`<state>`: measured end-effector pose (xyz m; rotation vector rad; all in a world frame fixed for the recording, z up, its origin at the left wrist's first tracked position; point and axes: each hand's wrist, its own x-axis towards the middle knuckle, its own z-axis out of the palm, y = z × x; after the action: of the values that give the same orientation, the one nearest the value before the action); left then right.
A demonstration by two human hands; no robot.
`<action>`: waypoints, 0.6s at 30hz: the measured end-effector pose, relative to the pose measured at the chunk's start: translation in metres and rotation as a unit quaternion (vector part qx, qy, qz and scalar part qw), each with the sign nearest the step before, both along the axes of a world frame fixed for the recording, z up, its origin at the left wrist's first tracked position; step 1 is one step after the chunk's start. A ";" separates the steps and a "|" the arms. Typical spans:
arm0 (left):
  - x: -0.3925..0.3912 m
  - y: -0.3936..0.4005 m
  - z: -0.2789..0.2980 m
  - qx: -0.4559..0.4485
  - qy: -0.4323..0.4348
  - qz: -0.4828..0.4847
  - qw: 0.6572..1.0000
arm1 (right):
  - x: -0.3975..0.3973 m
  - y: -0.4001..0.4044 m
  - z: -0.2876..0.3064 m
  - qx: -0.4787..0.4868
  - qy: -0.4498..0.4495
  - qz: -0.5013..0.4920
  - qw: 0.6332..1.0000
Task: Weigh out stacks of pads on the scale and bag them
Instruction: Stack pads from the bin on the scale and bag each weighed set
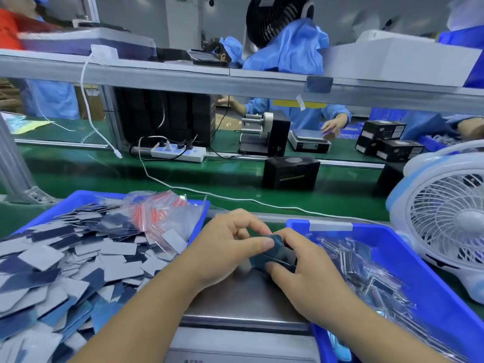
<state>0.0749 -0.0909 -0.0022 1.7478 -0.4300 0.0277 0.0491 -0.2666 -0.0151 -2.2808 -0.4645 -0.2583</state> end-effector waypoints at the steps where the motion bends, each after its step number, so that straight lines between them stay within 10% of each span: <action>1: 0.001 0.001 -0.001 0.000 0.005 0.002 1.000 | 0.000 0.000 0.000 -0.001 -0.002 0.000 1.000; 18: 0.007 0.021 0.006 -0.032 0.102 0.047 0.993 | 0.004 -0.007 0.003 0.025 0.038 -0.024 0.999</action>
<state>0.0814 -0.0696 0.0035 1.6868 -0.1947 -0.0684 0.0536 -0.2732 -0.0125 -2.2465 -0.3600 -0.2038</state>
